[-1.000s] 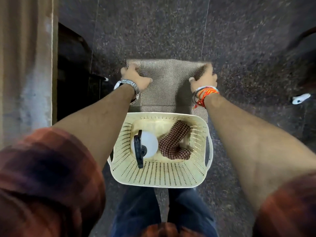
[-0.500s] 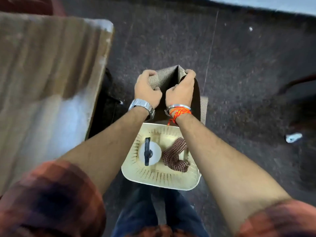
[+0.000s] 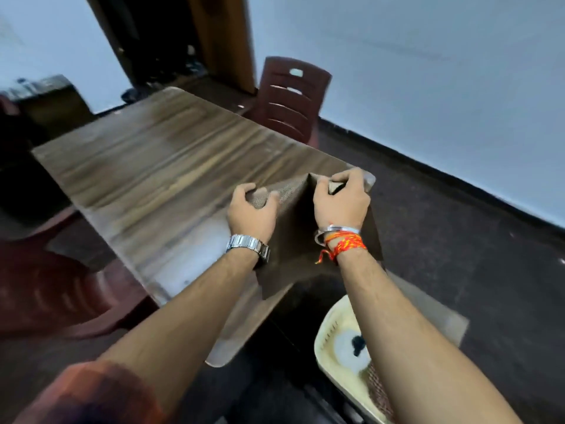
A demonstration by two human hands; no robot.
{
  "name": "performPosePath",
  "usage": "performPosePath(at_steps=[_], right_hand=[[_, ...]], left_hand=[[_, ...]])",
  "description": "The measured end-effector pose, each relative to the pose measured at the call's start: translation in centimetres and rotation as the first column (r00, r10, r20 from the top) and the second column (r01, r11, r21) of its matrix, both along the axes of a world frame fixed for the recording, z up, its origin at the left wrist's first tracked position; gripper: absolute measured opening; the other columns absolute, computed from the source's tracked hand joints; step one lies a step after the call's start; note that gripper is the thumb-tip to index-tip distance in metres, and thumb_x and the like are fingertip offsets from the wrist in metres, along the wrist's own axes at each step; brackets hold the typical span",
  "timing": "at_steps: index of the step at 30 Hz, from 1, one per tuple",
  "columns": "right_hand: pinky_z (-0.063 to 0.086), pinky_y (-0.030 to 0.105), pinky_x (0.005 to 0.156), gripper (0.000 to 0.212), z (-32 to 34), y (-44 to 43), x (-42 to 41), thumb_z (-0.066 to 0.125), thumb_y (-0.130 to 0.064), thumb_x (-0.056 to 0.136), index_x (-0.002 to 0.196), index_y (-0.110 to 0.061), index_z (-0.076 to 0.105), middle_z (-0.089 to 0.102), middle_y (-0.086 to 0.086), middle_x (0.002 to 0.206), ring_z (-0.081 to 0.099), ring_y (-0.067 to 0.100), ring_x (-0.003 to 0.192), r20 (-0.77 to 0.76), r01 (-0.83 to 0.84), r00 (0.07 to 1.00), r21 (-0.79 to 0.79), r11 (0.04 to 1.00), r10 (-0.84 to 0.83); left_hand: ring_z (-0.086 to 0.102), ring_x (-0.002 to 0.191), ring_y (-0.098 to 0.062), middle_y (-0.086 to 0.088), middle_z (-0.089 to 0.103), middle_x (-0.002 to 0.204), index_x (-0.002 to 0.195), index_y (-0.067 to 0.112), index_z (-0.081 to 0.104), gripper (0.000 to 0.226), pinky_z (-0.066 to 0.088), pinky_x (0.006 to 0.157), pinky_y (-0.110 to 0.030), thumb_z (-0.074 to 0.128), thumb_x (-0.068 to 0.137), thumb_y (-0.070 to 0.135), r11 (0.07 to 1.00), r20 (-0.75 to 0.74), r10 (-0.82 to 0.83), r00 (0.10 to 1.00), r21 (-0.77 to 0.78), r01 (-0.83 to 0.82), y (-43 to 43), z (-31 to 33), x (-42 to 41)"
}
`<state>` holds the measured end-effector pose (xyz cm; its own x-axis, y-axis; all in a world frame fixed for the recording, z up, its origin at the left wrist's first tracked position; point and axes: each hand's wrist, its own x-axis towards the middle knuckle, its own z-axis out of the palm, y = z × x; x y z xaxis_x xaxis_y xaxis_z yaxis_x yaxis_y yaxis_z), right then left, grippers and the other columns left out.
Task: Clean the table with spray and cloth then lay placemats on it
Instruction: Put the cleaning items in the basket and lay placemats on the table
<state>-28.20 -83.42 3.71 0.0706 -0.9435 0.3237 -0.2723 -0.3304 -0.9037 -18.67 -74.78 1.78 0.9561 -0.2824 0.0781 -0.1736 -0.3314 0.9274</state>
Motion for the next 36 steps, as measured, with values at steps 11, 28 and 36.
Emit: performPosePath(at_steps=[11, 28, 36], right_hand=[[0.036, 0.022, 0.083, 0.038, -1.6, 19.5, 20.6, 0.070, -0.019, 0.080, 0.116, -0.012, 0.059, 0.069, 0.012, 0.105, 0.060, 0.030, 0.101, -0.003, -0.383, 0.922, 0.163, 0.909, 0.388], [0.044, 0.033, 0.081, 0.029, -6.1, 18.7, 41.0, 0.070, -0.038, 0.082, 0.073, -0.011, 0.064, 0.068, 0.008, 0.078, 0.062, 0.031, 0.084, -0.073, -0.264, 0.953, 0.283, 0.922, 0.295], [0.037, 0.015, 0.051, 0.029, -2.5, 10.9, 55.5, 0.082, -0.007, 0.068, 0.090, -0.009, 0.063, 0.048, -0.004, 0.056, 0.042, -0.003, 0.040, 0.117, -0.574, 0.817, 0.239, 0.783, 0.564]], left_hand=[[0.060, 0.114, -0.027, -0.009, 0.067, 0.119, 0.120, 0.013, 0.061, 0.038, 0.043, 0.091, -0.026, 0.067, 0.085, 0.026, 0.973, -0.094, 0.179, 0.979, 0.162, -0.162, 19.2, -0.5, 15.9], [0.065, 0.099, -0.030, -0.007, 0.073, 0.097, 0.089, 0.012, 0.071, 0.026, 0.044, 0.082, -0.029, 0.069, 0.084, 0.037, 0.878, -0.148, 0.463, 0.874, 0.212, -0.430, 24.6, -3.9, 37.8], [0.058, 0.069, -0.008, 0.006, 0.064, 0.076, 0.077, 0.013, 0.063, 0.022, 0.037, 0.066, -0.018, 0.074, 0.081, 0.031, 0.896, -0.033, 0.442, 0.897, 0.075, -0.438, 23.5, -1.5, 50.2]])
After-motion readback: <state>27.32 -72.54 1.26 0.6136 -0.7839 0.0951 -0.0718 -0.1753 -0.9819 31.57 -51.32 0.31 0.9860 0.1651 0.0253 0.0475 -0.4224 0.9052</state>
